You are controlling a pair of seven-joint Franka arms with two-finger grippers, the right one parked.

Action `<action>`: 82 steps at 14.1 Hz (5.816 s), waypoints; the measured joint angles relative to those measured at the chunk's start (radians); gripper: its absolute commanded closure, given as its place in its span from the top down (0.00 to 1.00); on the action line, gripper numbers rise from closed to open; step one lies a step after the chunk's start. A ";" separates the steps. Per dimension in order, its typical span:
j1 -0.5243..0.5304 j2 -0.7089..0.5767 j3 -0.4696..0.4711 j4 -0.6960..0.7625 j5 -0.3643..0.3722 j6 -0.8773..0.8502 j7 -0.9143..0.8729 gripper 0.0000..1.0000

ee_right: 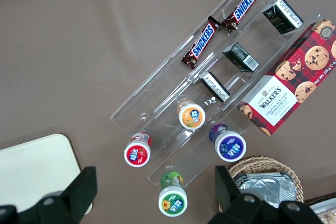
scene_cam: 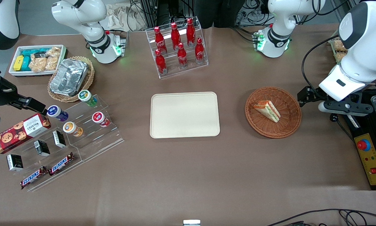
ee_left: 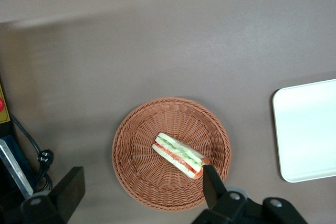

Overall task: Place sandwich from basket to tray
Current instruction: 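Move the open left gripper over the sandwich in the wicker basket, then lower the left gripper around the sandwich and close on it, then lift the sandwich and carry it with the left gripper to the tray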

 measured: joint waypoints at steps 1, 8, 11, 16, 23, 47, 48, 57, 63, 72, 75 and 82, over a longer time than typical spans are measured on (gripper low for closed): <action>0.000 0.000 0.000 0.000 -0.001 0.000 0.000 1.00; 0.000 0.000 -0.001 0.000 -0.002 0.001 -0.007 1.00; 0.001 -0.002 0.000 0.003 -0.003 0.002 -0.155 1.00; -0.006 -0.002 -0.004 0.003 -0.033 0.001 -0.557 1.00; -0.084 0.018 -0.012 -0.051 -0.035 -0.002 -0.924 1.00; -0.129 0.034 -0.011 -0.687 -0.024 0.587 -1.119 1.00; -0.132 0.038 -0.011 -0.692 -0.022 0.600 -1.123 1.00; -0.133 0.081 -0.008 -0.748 0.002 0.750 -1.143 0.99; -0.133 0.105 -0.003 -0.755 0.016 0.799 -1.156 0.26; -0.133 0.074 0.009 -0.735 0.041 0.768 -1.145 0.00; -0.135 0.003 0.003 -0.658 0.045 0.594 -1.076 0.00; -0.138 -0.061 -0.020 -0.297 0.044 0.150 -0.879 0.00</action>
